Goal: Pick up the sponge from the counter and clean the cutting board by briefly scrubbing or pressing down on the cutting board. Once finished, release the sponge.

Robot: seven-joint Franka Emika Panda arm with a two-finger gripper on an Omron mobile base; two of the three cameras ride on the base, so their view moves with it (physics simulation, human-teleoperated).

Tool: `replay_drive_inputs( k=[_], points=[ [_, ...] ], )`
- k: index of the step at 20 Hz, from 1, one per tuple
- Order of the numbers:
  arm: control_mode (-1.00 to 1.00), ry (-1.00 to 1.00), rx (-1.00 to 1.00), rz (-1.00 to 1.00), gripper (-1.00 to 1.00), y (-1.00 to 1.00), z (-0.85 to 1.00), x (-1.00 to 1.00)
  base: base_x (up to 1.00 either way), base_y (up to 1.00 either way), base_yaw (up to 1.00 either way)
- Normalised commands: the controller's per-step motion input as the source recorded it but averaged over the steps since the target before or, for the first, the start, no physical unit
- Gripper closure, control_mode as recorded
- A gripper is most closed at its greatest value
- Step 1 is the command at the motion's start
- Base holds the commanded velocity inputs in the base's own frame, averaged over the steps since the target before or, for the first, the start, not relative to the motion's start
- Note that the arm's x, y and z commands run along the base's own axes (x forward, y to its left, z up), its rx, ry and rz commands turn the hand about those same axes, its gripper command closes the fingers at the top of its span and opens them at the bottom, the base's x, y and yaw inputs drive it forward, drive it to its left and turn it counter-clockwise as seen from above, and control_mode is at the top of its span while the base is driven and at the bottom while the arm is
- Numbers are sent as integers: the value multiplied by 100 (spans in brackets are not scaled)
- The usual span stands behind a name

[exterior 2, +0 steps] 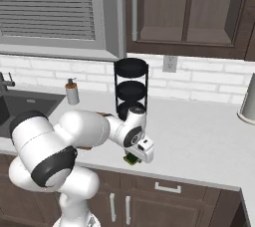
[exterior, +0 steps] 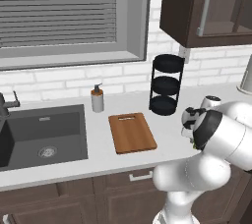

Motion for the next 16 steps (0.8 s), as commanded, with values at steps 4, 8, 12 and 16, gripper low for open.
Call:
replay_drive_inputs(
  k=[4,8,12,16],
  points=[
    [-100,0,0,0,100,1,5,0,0,0,0],
    [-100,-5,0,-5,100,32,52,-10,0,0,0],
    [-100,-7,0,-17,100,91,42,-11,0,0,0],
    [-100,-4,0,-22,100,99,7,-4,0,0,0]
  ],
)
